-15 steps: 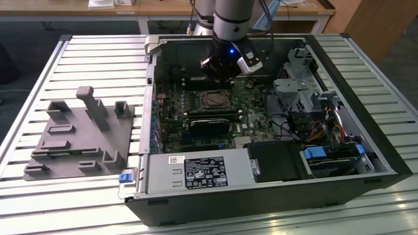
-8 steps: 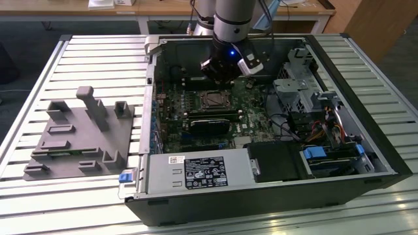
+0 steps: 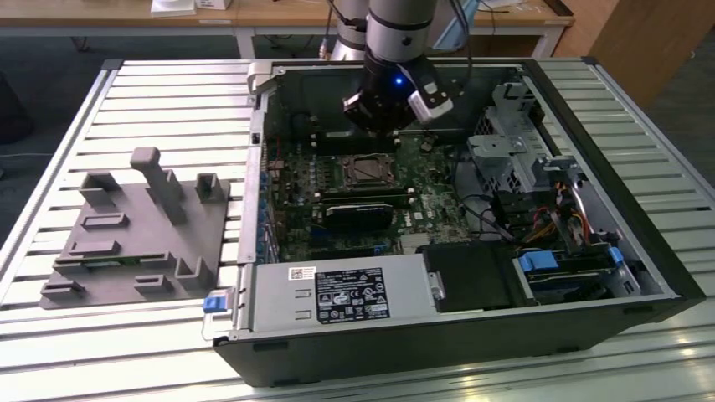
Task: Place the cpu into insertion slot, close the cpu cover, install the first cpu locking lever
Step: 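Install the first cpu locking lever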
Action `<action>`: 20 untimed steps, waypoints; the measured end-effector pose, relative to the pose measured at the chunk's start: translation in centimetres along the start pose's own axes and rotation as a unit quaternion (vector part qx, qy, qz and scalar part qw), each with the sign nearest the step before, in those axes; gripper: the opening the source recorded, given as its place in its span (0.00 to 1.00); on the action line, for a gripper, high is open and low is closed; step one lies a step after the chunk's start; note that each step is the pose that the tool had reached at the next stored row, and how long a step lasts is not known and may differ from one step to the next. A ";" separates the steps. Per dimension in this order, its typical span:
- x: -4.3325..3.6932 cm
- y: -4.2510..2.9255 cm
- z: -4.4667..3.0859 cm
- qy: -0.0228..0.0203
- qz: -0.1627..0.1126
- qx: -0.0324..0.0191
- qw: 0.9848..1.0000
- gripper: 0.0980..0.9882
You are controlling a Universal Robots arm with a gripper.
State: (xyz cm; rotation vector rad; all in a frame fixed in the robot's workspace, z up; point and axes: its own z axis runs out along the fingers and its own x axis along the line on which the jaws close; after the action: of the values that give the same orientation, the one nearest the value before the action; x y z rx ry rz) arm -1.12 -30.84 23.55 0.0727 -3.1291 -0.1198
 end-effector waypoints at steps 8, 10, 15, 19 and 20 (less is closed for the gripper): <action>0.02 -0.07 -1.50 0.000 0.000 0.000 1.000 0.01; 0.04 -0.48 -1.54 0.001 0.000 0.000 1.000 0.01; 0.12 -2.28 -1.67 0.001 0.000 0.000 1.000 0.01; 0.13 -3.43 -1.76 0.008 0.001 0.000 1.000 0.01; 0.09 -3.51 -1.77 0.012 0.001 -0.002 1.000 0.01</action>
State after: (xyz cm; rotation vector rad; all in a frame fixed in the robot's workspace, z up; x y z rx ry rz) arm -1.03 -34.48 25.04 0.0709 -3.1058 -0.1228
